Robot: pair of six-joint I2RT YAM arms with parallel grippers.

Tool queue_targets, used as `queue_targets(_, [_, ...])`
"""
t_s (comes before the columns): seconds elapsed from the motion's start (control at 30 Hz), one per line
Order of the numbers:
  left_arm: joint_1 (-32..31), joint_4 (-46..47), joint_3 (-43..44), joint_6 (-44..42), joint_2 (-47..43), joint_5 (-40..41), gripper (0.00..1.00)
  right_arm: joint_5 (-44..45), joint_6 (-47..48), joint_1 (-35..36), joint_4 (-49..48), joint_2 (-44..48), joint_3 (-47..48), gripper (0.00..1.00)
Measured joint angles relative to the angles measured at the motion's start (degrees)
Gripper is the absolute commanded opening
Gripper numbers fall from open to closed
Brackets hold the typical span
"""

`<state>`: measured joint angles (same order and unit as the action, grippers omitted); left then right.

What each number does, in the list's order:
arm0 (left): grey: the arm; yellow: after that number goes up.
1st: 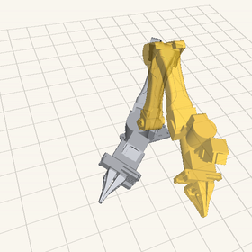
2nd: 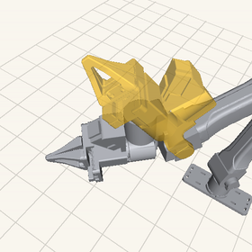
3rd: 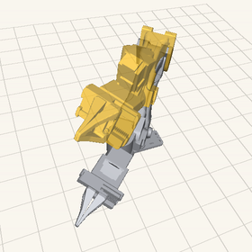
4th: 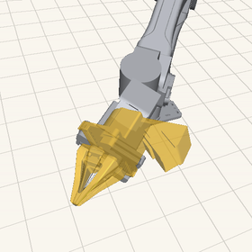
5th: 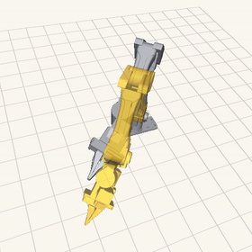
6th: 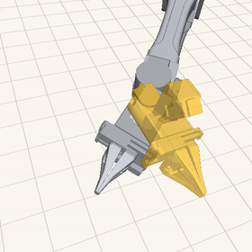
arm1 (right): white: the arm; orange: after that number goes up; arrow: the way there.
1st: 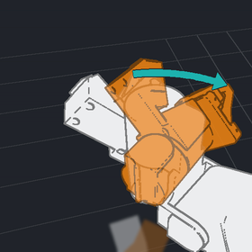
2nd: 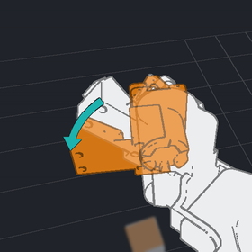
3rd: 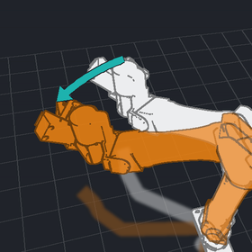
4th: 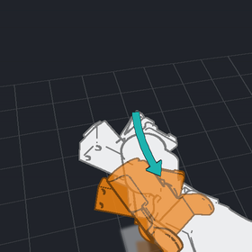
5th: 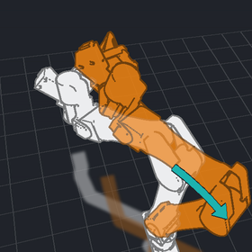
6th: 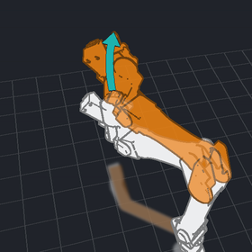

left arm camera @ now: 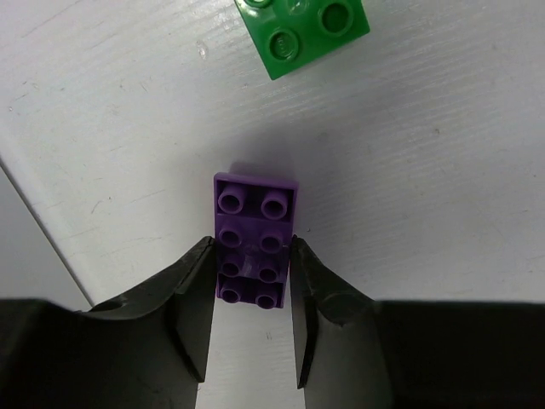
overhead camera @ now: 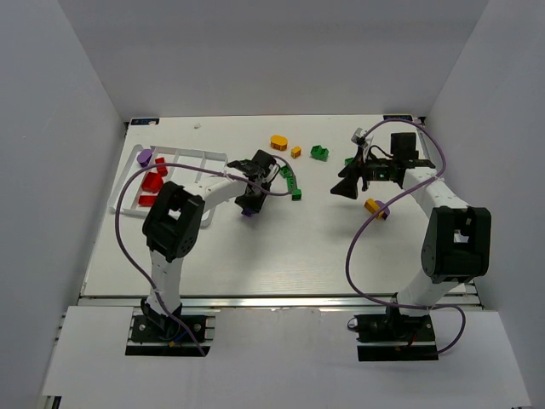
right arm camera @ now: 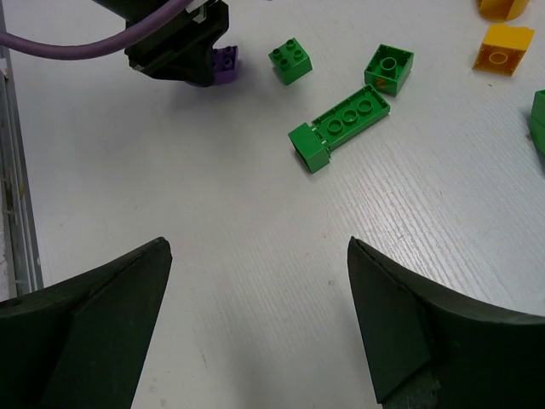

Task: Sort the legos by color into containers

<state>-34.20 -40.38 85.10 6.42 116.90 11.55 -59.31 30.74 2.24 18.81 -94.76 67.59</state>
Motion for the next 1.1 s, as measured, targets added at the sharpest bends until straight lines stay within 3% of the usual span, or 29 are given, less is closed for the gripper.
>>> queue_targets(0.2, [1.8,2.4,-3.5,3.2,-3.1,-1.9,0.16,0.0,0.2,0.0,0.6,0.0,0.0,0.87])
queue_targets(0.33, [6.4,3.5,-7.8,7.4,-10.8,-3.9,0.04,0.0,0.6,0.0,0.8,0.0,0.0,0.78])
queue_targets(0.43, [13.4,5.0,-10.3,10.3,-19.0,-5.0,0.01,0.0,1.2,0.0,1.0,0.0,0.0,0.58])
queue_targets(0.47, [16.7,5.6,-10.8,11.1,-21.9,-5.0,0.01,0.0,1.4,0.0,1.3,-0.1,0.0,0.43])
queue_targets(0.53, [22.3,6.7,-10.8,12.2,-25.4,-4.4,0.01,-0.1,2.3,0.1,2.5,-0.5,0.5,0.27])
queue_targets(0.57, [24.8,7.1,-10.8,12.6,-26.5,-3.5,0.01,-0.1,2.8,0.2,3.3,-0.9,0.9,0.10])
queue_targets(0.63, [29.0,7.5,-10.8,12.9,-27.3,-1.4,0.01,-0.3,3.4,0.5,4.8,-1.9,1.6,0.01])
queue_targets(0.83, [34.8,7.4,-10.7,11.7,-22.4,5.3,0.00,-0.4,4.5,0.9,7.2,-2.6,1.9,0.07])
queue_targets(1.1, [36.4,11.0,-7.5,1.6,-15.7,18.6,0.00,-0.4,5.7,0.9,8.6,-2.9,2.3,0.11])
